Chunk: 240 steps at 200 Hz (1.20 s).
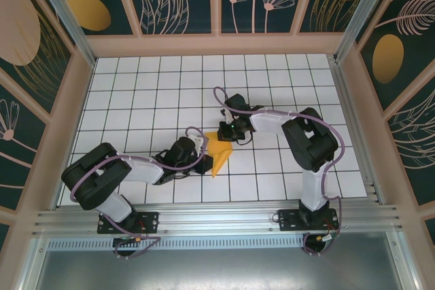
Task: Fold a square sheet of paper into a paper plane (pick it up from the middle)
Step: Third fold the triangle at the center of the table.
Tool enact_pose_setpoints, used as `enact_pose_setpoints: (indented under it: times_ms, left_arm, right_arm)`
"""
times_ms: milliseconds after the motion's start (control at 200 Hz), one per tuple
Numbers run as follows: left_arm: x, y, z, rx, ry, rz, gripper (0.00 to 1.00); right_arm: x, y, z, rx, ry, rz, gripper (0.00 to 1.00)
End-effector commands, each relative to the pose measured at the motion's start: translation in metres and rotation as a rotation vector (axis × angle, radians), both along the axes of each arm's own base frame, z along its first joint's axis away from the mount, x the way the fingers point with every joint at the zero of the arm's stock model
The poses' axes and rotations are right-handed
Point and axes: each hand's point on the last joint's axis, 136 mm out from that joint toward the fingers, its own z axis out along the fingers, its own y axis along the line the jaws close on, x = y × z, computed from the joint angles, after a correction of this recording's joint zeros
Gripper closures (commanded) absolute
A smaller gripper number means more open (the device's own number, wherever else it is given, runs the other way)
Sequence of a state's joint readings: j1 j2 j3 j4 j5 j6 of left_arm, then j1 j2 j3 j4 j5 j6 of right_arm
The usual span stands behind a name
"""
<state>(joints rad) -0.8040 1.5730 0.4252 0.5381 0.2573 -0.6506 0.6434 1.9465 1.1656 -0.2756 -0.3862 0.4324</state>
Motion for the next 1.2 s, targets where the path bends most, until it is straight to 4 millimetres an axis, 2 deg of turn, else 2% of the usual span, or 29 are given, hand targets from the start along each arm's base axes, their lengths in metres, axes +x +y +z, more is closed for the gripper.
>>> enact_pose_setpoints:
  times_ms: [0,245,741,876,991,1111,1196]
  left_arm:
    - [0.005,-0.001,-0.002,0.031,-0.022,-0.013,0.92]
    - [-0.001,0.006,-0.012,0.048,0.003,-0.003,0.92]
    - [0.001,0.007,-0.016,0.057,0.003,0.006,0.92]
    - [0.0,0.008,-0.022,0.07,0.015,0.001,0.92]
    - [-0.001,0.007,-0.025,0.07,0.023,-0.005,0.93]
    - [-0.003,0.007,-0.026,0.071,0.024,-0.009,0.93]
    - [-0.003,0.007,-0.027,0.072,0.026,-0.013,0.92]
  right_arm:
    - [-0.017,-0.011,-0.028,-0.079,0.065,-0.004,0.94]
    - [-0.017,-0.012,-0.028,-0.084,0.065,-0.004,0.94]
    - [-0.016,-0.01,-0.026,-0.077,0.064,-0.005,0.94]
    - [-0.01,-0.004,-0.011,-0.04,0.041,-0.008,0.92]
    - [-0.001,0.001,0.013,-0.003,-0.009,-0.02,0.89]
    - [0.006,-0.009,0.033,-0.008,-0.068,-0.072,0.87]
    - [0.002,-0.018,0.04,0.002,-0.087,-0.108,0.87]
